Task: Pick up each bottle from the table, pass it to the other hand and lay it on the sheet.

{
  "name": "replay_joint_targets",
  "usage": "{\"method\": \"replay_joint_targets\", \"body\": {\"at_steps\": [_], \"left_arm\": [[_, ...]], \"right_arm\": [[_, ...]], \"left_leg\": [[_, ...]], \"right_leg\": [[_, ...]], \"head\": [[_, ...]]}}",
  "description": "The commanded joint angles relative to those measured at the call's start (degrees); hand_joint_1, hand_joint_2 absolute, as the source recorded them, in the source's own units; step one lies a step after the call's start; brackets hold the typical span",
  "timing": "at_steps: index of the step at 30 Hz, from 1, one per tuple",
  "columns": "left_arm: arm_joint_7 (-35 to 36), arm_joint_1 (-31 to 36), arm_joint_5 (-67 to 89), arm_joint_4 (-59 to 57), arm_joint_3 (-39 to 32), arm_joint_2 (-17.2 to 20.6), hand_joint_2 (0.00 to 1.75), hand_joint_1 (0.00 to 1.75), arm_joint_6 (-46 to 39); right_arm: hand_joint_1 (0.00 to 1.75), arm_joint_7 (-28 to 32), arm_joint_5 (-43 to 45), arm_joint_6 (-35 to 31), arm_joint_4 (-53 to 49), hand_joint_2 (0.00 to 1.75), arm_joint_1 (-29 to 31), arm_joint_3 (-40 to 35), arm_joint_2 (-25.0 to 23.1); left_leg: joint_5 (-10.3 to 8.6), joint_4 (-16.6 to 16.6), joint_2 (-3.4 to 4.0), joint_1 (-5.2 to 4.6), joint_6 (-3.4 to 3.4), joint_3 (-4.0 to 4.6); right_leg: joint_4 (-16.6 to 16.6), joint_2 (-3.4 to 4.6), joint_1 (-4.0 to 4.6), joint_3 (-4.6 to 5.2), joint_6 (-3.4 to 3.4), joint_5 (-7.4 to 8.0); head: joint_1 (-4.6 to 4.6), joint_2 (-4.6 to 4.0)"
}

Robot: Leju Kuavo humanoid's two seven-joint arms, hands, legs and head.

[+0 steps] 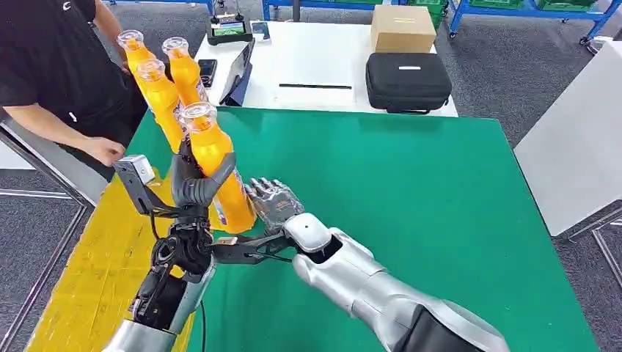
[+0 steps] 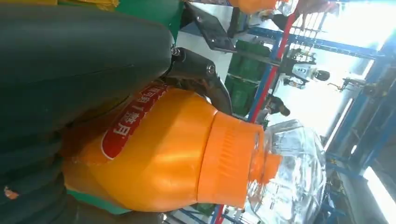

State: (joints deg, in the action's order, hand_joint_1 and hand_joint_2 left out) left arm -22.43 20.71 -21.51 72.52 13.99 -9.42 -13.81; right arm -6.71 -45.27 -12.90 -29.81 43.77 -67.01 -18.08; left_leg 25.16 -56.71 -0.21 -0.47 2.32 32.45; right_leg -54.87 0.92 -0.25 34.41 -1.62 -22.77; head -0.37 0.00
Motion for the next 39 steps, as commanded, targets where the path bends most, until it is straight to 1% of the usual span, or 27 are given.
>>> {"method": "replay_joint_targets", "body": {"at_steps": [1, 3, 4, 7, 11, 13, 15, 18, 19, 20, 22, 24, 26, 27, 29, 30, 31, 32, 33, 34, 35, 36, 37, 38, 39], "left_arm": [[-0.2, 7.7, -0.6, -1.4, 0.4, -0.3, 1.75, 1.75, 0.5], [-0.3, 7.7, -0.3, -1.4, 0.5, -0.3, 1.75, 1.75, 0.3], [-0.7, 7.5, 0.2, -1.4, 0.3, 0.3, 1.75, 1.75, 0.0], [-0.8, 7.4, 0.3, -1.8, -0.5, 1.2, 1.75, 1.75, 0.2], [-0.9, 7.4, 0.3, -2.2, -0.8, 1.1, 1.75, 1.75, 0.5], [-1.5, 7.3, 1.2, -2.3, -0.9, 1.5, 1.75, 1.75, 0.4], [-1.9, 7.6, 2.1, -3.2, -1.5, 2.0, 1.75, 1.75, 0.3], [-3.6, 9.2, 5.4, -4.8, -1.9, 3.0, 1.75, 1.75, -1.7], [-4.0, 10.1, 6.9, -5.7, -2.0, 3.4, 1.75, 1.75, -2.3], [-5.0, 11.0, 9.9, -6.6, -2.1, 3.6, 1.75, 1.75, -4.4], [-5.7, 12.2, 15.0, -8.1, -2.2, 4.2, 1.75, 1.75, -7.1], [-5.8, 12.3, 15.7, -8.3, -2.4, 4.4, 1.75, 1.75, -7.3], [-6.2, 12.8, 22.2, -10.1, -1.2, 5.6, 1.75, 1.75, -10.2], [-6.3, 13.3, 24.2, -11.0, -0.7, 6.0, 1.75, 1.75, -11.1], [-5.7, 16.1, 36.3, -16.6, 2.1, 7.8, 1.75, 1.75, -18.1], [-5.5, 16.8, 39.5, -18.2, 2.7, 8.2, 1.75, 1.75, -20.1], [-4.4, 18.0, 47.9, -22.4, 4.2, 9.2, 1.75, 1.75, -25.1], [-2.9, 16.9, 60.9, -21.7, -0.4, 9.2, 1.75, 1.75, -26.2], [-3.7, 15.3, 69.6, -21.2, -5.5, 7.9, 1.75, 1.75, -26.2], [-3.1, 13.7, 82.1, -19.4, -10.7, 7.7, 1.75, 1.75, -26.2], [-3.9, 12.0, 89.2, -18.5, -14.3, 7.9, 1.75, 1.75, -26.2], [-4.2, 11.1, 92.9, -17.5, -15.9, 8.1, 1.75, 1.75, -26.2], [-4.2, 9.5, 98.4, -15.5, -18.4, 8.3, 1.75, 1.75, -26.2], [-3.9, 8.8, 101.8, -15.0, -19.6, 8.4, 1.75, 1.75, -26.2], [-2.9, 8.4, 103.5, -14.3, -19.5, 8.8, 1.75, 1.75, -26.2]], "right_arm": [[0.00, 1.4, -0.2, 1.1, 1.3, 0.00, -3.1, -4.7, -1.9], [0.00, 1.4, -0.7, 1.1, 1.3, 0.00, -3.1, -4.7, -1.9], [0.00, 1.6, -1.2, 1.2, 1.8, 0.00, -3.2, -4.6, -1.9], [0.00, 2.6, -2.7, 1.0, 2.5, 0.00, -3.8, -3.1, -1.9], [0.00, 3.4, -4.2, 1.4, 2.3, 0.00, -4.2, -1.7, -1.9], [0.00, 3.4, -6.1, 1.9, 2.4, 0.00, -4.4, 0.0, -1.7], [0.00, 3.8, -7.8, 2.1, 2.1, 0.00, -4.8, 2.3, -1.1], [0.00, 3.9, -9.3, 2.2, 2.2, 0.00, -5.1, 4.6, -0.6], [0.00, 3.9, -9.7, 2.2, 2.4, 0.00, -5.2, 5.5, -0.5], [0.00, 4.1, -10.4, 2.2, 2.7, 0.00, -5.4, 6.4, -0.6], [0.00, 4.4, -11.8, 2.3, 2.9, 0.00, -5.7, 7.7, -0.7], [0.00, 4.5, -12.0, 2.3, 2.9, 0.00, -5.8, 8.0, -0.6], [0.00, 4.8, -12.5, 2.5, 2.8, 0.00, -6.1, 8.9, -0.5], [0.00, 4.8, -12.6, 2.7, 2.7, 0.00, -6.1, 9.2, -0.5], [0.00, 4.4, -13.2, 3.0, 2.5, 0.00, -6.3, 10.3, -0.3], [0.00, 4.3, -13.5, 3.2, 2.4, 0.00, -6.3, 10.5, -0.1], [0.00, 3.9, -14.1, 3.6, 1.9, 0.00, -6.4, 11.0, 0.6], [0.00, 3.9, -14.3, 3.5, 1.1, 0.00, -6.7, 11.5, 1.3], [0.00, 4.0, -14.6, 3.5, 0.3, 0.00, -7.0, 11.9, 2.2], [0.00, 4.0, -15.0, 3.4, -0.9, 0.00, -7.4, 12.4, 3.3], [0.00, 3.7, -15.2, 2.5, -2.4, 0.00, -8.1, 13.3, 5.1], [0.00, 3.7, -15.2, 2.0, -3.4, 0.00, -8.4, 13.9, 6.1], [0.00, 3.5, -14.5, 0.5, -5.8, 0.00, -9.4, 15.9, 8.1], [0.00, 3.6, -14.2, -1.3, -9.3, 0.00, -10.6, 18.1, 10.5], [0.00, 3.1, -13.8, -2.3, -10.8, 0.00, -11.1, 19.4, 11.4]], "left_leg": [[0.15, -0.1, -0.19, 0.12, -0.18, -0.12], [0.04, 0.0, -0.18, 0.07, -0.11, -0.03], [0.10, -0.1, -0.27, 0.10, -0.17, -0.09], [0.06, 0.0, -0.13, 0.09, -0.13, -0.08], [0.14, -0.1, -0.22, 0.14, -0.23, -0.18], [0.05, 0.0, -0.16, 0.06, -0.11, -0.02], [0.15, -0.1, -0.11, 0.10, -0.19, -0.19], [0.06, 0.0, -0.09, 0.04, -0.12, -0.11], [0.10, 0.0, -0.15, 0.10, -0.18, -0.18], [0.02, 0.0, -0.21, 0.07, -0.11, -0.04], [0.04, 0.0, -0.15, 0.07, -0.12, -0.04], [0.05, 0.0, -0.12, 0.07, -0.13, -0.08], [0.13, 0.0, -0.17, 0.10, -0.23, -0.25], [0.07, 0.0, -0.16, 0.07, -0.16, -0.17], [0.06, 0.0, -0.14, 0.07, -0.15, -0.18], [0.01, 0.0, -0.15, 0.03, -0.10, -0.09], [0.05, 0.0, -0.21, 0.07, -0.15, -0.15], [0.00, 0.0, -0.20, 0.04, -0.10, -0.09], [0.02, 0.1, -0.21, 0.06, -0.15, -0.21], [0.06, 0.1, -0.15, 0.06, -0.18, -0.28], [0.05, 0.1, 0.02, 0.02, -0.13, -0.26], [0.10, 0.1, 0.18, 0.06, -0.17, -0.38], [0.06, 0.1, 0.17, 0.04, -0.11, -0.28], [0.11, 0.1, 0.14, 0.07, -0.14, -0.35], [0.05, 0.1, 0.07, 0.02, -0.09, -0.25]], "right_leg": [[-0.1, -0.28, 0.12, -0.22, 0.04, -0.18], [0.0, -0.25, 0.07, -0.10, 0.03, -0.09], [0.0, -0.35, 0.10, -0.20, 0.05, -0.17], [0.0, -0.19, 0.09, -0.15, 0.05, -0.09], [0.0, -0.34, 0.15, -0.28, 0.08, -0.20], [0.0, -0.19, 0.05, -0.08, 0.03, -0.08], [0.0, -0.19, 0.09, -0.25, 0.05, -0.17], [0.0, -0.15, 0.01, -0.14, 0.02, -0.09], [0.0, -0.25, 0.06, -0.24, 0.03, -0.13], [0.0, -0.25, 0.04, -0.13, 0.02, -0.07], [0.0, -0.19, 0.04, -0.11, 0.02, -0.06], [0.0, -0.18, 0.04, -0.15, 0.03, -0.07], [0.0, -0.28, 0.08, -0.33, 0.06, -0.17], [0.0, -0.22, 0.06, -0.25, 0.05, -0.12], [0.0, -0.20, 0.05, -0.25, 0.05, -0.10], [0.0, -0.19, 0.02, -0.15, 0.03, -0.07], [0.0, -0.28, 0.06, -0.24, 0.05, -0.12], [0.0, -0.24, 0.03, -0.16, 0.03, -0.07], [0.0, -0.28, 0.04, -0.27, 0.05, -0.10], [0.0, -0.24, 0.05, -0.33, 0.05, -0.12], [0.1, -0.04, 0.01, -0.26, 0.03, -0.05], [0.1, 0.09, 0.04, -0.35, 0.04, -0.05], [0.1, 0.10, 0.01, -0.27, 0.02, -0.01], [0.1, 0.05, 0.05, -0.36, 0.02, -0.06], [0.1, 0.00, 0.00, -0.27, 0.00, -0.04]], "head": [[0.04, 0.00], [0.00, 0.00], [0.02, 0.00], [0.02, 0.00], [0.02, 0.00], [0.02, 0.00], [0.06, 0.00], [0.00, 0.00], [0.00, 0.00], [0.02, 0.00], [0.04, 0.00], [0.02, 0.00], [0.04, 0.00], [0.02, 0.00], [0.02, 0.00], [0.02, 0.00], [0.02, 0.00], [0.02, 0.00], [0.02, 0.00], [0.02, 0.00], [0.02, 0.00], [0.02, 0.00], [0.00, 0.00], [0.04, 0.00], [0.02, 0.00]]}}
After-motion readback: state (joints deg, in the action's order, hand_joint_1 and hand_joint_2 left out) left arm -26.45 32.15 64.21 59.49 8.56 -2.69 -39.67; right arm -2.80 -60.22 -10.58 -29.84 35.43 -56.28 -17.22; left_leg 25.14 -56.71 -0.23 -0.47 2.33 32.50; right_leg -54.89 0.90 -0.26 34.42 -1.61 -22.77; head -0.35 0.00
